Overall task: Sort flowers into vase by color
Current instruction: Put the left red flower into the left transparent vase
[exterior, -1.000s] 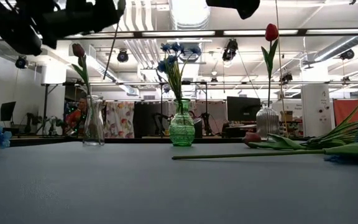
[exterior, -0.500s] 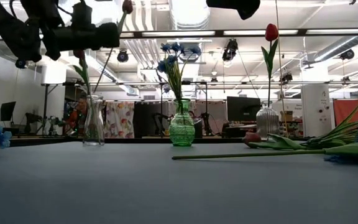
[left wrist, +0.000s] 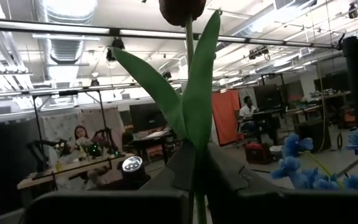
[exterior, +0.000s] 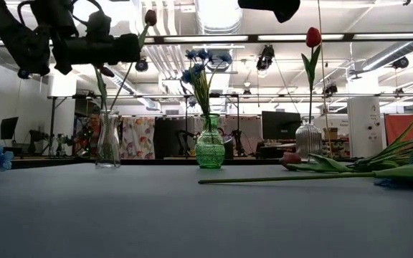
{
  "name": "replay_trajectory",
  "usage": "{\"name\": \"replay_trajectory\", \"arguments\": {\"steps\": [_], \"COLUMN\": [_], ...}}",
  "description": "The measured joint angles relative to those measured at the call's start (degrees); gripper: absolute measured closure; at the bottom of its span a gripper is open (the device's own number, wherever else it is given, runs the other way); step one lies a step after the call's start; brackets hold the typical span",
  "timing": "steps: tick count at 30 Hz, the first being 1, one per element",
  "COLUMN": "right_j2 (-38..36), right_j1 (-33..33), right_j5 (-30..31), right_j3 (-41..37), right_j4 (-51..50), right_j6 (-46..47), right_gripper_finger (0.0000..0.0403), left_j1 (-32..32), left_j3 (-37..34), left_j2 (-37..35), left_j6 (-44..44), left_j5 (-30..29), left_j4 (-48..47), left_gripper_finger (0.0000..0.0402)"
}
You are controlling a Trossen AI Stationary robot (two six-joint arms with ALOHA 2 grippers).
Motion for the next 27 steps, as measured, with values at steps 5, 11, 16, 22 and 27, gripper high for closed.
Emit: {"name": "replay_trajectory", "arguments": {"steps": [5, 11, 16, 22, 27], "right_j2": [0.00, 0.00, 0.00, 0.00, 0.00], "right_j1": [0.00, 0.00, 0.00, 0.00, 0.00], "right_j5": [0.00, -0.02, -0.02, -0.02, -0.03], "right_j3": [0.00, -0.02, -0.02, -0.02, -0.02], "right_j4": [0.00, 0.00, 0.00, 0.00, 0.00], "right_j6": [-0.02, 0.04, 0.09, 0.11, 0.11], "right_gripper_finger": [0.0179, 0.0179, 0.0179, 0.0179, 0.0179], "left_j1": [0.00, -0.09, -0.09, -0.09, -0.40], "left_j3": [0.00, 0.00, 0.00, 0.00, 0.00], "left_j2": [0.00, -0.01, -0.02, -0.02, -0.77], "left_j6": [-2.44, -2.94, -4.23, -4.23, -3.88], "left_j5": [-4.85, -5.80, -5.80, -5.80, -5.79], "left_j4": [-0.03, -0.04, -0.04, -0.04, -0.10], "left_gripper_finger": [0.0397, 0.0397, 0.0384, 0.0337, 0.0305]}}
